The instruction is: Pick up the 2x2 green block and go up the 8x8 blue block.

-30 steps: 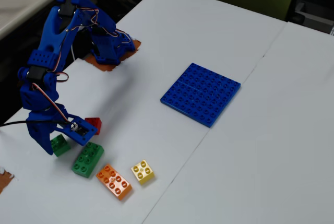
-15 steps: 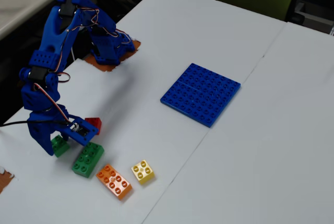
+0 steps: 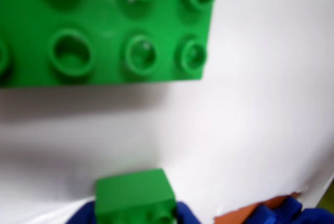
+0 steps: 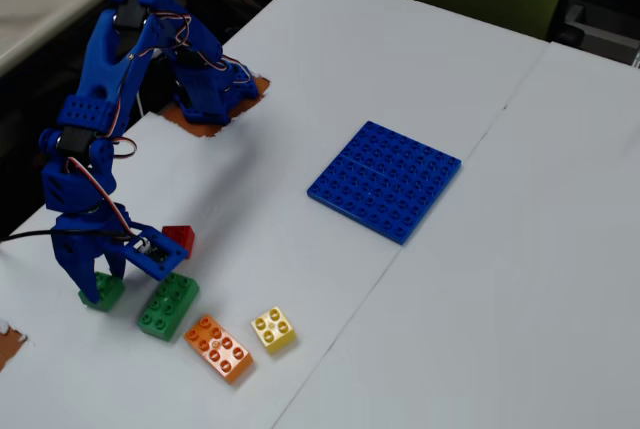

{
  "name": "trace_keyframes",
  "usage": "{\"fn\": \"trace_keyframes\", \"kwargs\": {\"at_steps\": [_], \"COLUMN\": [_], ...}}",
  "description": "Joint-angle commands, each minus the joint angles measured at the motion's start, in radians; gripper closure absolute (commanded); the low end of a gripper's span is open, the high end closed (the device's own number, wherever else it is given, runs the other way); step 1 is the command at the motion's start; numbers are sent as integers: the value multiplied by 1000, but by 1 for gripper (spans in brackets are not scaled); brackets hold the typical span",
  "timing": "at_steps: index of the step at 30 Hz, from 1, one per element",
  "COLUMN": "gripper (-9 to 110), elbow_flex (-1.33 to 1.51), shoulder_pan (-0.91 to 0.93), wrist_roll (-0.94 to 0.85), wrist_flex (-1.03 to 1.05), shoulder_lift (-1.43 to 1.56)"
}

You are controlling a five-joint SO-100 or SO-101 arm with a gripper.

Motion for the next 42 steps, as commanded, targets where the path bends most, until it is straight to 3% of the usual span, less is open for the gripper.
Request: {"fn": "trace_keyframes", "kwargs": {"at_steps": [1, 8, 14, 22, 29, 42], "gripper": [92, 93, 93, 93, 94, 94], "elbow_flex": [15, 18, 18, 34, 126, 341], "shoulder_pan": [-21, -32, -133, -443, -704, -913], "wrist_roll": [5, 86, 279, 821, 1258, 1628], "wrist_flex": [-6, 183, 400, 614, 583, 351], "shoulder_lift": [20, 189, 382, 565, 650, 776]}}
